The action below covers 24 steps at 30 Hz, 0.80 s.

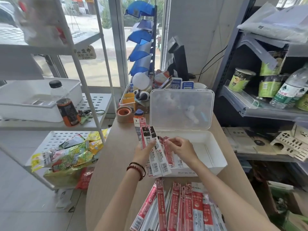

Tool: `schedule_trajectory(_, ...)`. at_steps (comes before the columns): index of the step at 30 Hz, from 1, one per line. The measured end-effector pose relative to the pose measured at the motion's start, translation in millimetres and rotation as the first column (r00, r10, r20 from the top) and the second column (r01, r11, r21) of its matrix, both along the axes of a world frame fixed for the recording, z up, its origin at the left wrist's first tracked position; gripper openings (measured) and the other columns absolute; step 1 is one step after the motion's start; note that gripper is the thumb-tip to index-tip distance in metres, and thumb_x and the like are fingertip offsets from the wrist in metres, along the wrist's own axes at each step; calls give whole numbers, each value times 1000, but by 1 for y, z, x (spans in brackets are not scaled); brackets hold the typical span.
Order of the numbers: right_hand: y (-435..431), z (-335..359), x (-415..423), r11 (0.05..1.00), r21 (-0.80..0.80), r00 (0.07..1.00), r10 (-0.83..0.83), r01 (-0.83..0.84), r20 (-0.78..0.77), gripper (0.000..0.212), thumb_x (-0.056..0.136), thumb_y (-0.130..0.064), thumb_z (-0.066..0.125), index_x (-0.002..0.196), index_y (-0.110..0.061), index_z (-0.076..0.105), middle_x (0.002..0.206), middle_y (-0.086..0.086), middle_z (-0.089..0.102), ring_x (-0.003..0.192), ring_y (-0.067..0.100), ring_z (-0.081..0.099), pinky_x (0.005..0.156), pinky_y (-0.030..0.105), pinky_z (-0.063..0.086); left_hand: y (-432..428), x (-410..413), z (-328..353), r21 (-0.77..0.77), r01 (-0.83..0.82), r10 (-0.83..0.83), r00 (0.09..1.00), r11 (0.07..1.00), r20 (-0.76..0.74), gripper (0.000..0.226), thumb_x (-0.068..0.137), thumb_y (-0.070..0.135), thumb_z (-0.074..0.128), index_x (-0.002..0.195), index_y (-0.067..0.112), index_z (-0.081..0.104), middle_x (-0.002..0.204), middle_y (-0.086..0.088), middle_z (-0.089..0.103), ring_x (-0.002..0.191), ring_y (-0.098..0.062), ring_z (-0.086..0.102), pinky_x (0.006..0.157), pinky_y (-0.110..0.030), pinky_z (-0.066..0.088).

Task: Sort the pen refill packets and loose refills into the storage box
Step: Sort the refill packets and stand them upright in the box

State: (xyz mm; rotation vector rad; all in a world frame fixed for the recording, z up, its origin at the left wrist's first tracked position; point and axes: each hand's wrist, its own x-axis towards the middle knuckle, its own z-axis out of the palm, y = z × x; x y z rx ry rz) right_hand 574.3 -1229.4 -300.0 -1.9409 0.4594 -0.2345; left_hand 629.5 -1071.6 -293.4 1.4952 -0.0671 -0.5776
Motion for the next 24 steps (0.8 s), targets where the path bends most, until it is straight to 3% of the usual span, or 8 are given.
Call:
schedule_trajectory(2,6,12,-7,992,65,994,108,-106,-20,28,85,-40,69,101,-16,69,86,-4,73,72,7,67,58,11,48,1,1,2,23,-31,30,999,999,35,28,90,29,60,109,9,61,88,0,69,71,-10,66,54,-19,48)
schedule_trajectory(6,15,14,-16,984,11,982,179,-179,-66,30,78,-35,78,98,-14,69,87,-1,73,70,7,69,61,16,53,2,-4,0,49,-66,61,994,997,86,17,90,30,61,99,15,63,85,1,69,58,2,64,43,-11,45)
schedule_trajectory(8,18,10,-17,985,48,985,166,-164,-45,28,78,-31,79,97,-13,67,86,1,73,68,6,69,62,19,55,4,-6,-4,54,-84,79,994,995,76,15,88,31,63,93,17,65,82,-2,71,61,-4,67,48,-16,49)
schedule_trajectory(10,20,8,-16,983,71,985,170,-168,-32,25,81,-28,77,97,-13,66,87,2,73,69,5,68,63,18,54,7,-6,-6,67,-77,74,996,995,46,23,85,34,66,99,15,65,89,-5,73,72,-12,70,52,-21,51)
schedule_trajectory(15,9,5,-10,976,215,999,32,-27,-17,21,85,-23,74,100,-13,63,98,6,72,86,17,71,70,22,57,17,-3,-8,94,-74,74,997,993,0,32,82,32,70,105,11,65,94,-6,73,80,-18,70,62,-27,53)
schedule_trajectory(19,-3,-2,-1,975,205,995,-69,81,-66,20,86,-18,73,102,-15,60,103,5,69,87,15,67,64,17,54,25,-1,-9,131,-117,117,993,984,7,33,80,36,71,104,14,65,98,-5,71,89,-20,67,70,-29,49)
schedule_trajectory(22,0,-12,12,979,183,989,-65,89,-133,23,85,-17,73,104,-14,61,105,6,67,88,15,66,73,24,57,27,0,-9,145,-127,126,992,981,13,27,81,36,70,97,15,63,92,-2,68,80,-13,62,60,-23,43)
schedule_trajectory(24,4,-15,21,981,169,984,-72,99,-160,25,85,-16,73,107,-13,62,100,4,67,82,14,66,70,23,58,28,-1,-6,145,-121,121,993,982,12,17,82,31,70,88,19,59,86,1,65,75,-8,59,55,-22,39)
